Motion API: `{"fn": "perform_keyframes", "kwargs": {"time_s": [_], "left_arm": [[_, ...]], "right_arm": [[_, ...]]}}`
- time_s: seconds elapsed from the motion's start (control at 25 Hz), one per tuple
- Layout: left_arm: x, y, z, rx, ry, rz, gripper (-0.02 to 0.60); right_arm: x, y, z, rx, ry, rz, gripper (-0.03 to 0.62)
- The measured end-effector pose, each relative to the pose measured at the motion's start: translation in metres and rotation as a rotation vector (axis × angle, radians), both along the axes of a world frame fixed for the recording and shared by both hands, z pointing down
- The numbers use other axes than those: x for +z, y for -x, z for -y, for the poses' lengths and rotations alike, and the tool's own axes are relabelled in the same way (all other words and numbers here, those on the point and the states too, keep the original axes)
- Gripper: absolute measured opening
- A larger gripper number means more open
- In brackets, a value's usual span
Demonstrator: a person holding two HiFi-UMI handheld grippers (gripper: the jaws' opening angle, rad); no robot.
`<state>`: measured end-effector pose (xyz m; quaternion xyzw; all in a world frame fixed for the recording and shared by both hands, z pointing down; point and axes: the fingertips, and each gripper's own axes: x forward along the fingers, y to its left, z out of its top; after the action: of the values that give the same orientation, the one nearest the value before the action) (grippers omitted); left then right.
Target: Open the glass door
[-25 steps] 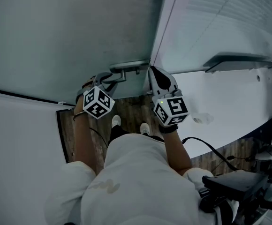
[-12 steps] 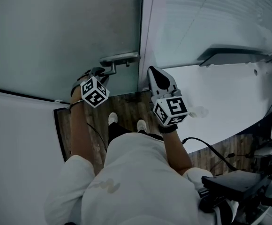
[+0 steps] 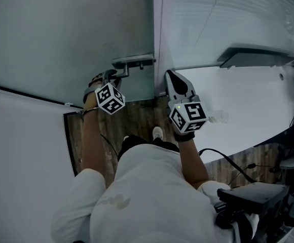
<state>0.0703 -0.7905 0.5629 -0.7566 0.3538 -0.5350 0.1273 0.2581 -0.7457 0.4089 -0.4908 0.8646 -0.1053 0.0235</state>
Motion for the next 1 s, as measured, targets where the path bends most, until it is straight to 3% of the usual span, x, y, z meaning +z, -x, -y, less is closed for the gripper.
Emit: {"fn": "perform_keyframes", "kwargs": {"time_s": [0.16, 0.36, 0.68, 1.0], "left_arm": [[0.001, 0.003, -0.009, -0.004, -0.074, 0.032, 0.118], [0.004, 0.004, -0.018, 0.021, -0.104, 0.057, 0.118], [0.004, 0.000, -0.035, 0.079, -0.182, 0.033, 0.118], [0.008, 0.001, -0.060, 0.151, -0.202, 0.051, 0.118]], "right_arm": [[-0.013, 0.016, -0.011, 0.002, -0.033, 0.002, 0.000], [-0.021, 0.042, -0.036, 0.014, -0.048, -0.017, -0.002], [-0.010, 0.088, -0.099, 0.034, -0.032, -0.052, 0.000], [-0.006, 0.099, -0.158, 0.102, -0.027, -0.079, 0.000]]}}
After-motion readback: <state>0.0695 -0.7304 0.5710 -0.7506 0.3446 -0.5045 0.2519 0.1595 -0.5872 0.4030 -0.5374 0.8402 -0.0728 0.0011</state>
